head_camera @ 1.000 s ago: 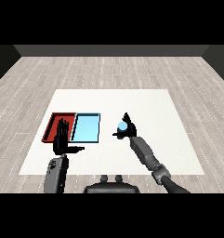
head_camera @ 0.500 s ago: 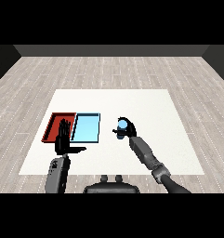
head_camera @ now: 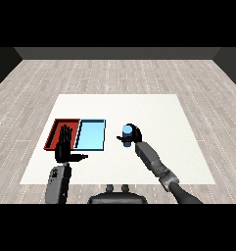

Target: Pick the blue can and put it in the blue box

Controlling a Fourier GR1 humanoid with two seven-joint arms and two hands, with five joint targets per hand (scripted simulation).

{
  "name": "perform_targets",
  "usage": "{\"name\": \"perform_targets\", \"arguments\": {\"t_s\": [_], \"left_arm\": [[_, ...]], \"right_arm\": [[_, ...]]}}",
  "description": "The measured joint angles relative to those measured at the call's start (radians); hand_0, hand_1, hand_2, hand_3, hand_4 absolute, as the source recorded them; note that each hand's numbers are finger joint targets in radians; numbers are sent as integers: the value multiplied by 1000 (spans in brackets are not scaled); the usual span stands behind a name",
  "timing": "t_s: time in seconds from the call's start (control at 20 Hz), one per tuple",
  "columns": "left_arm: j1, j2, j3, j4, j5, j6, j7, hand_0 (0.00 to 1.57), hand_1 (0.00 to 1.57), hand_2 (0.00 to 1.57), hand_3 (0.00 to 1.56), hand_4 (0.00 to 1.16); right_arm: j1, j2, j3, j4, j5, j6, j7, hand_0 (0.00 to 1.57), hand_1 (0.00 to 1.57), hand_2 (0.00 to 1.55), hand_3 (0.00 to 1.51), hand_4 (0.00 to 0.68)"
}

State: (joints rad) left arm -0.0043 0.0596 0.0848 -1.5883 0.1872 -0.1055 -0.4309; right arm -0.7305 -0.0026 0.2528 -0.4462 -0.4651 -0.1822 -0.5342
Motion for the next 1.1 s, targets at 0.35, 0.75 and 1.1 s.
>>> {"name": "perform_targets", "arguments": {"t_s": [0.35,0.75,1.1], "left_arm": [[12,-25,-57,25,-74,26,-15,0,0,0,0,0],[-56,-53,-144,105,-83,58,37,0,0,0,0,0],[-104,-56,-183,138,-74,69,86,0,0,0,0,0]], "right_arm": [[-6,-15,-12,-92,47,-14,14,1481,1481,1455,1415,646],[-2,-27,-6,-252,103,-21,37,1440,1440,1444,1421,665],[145,-45,31,-559,167,-49,143,1440,1440,1444,1421,665]]}}
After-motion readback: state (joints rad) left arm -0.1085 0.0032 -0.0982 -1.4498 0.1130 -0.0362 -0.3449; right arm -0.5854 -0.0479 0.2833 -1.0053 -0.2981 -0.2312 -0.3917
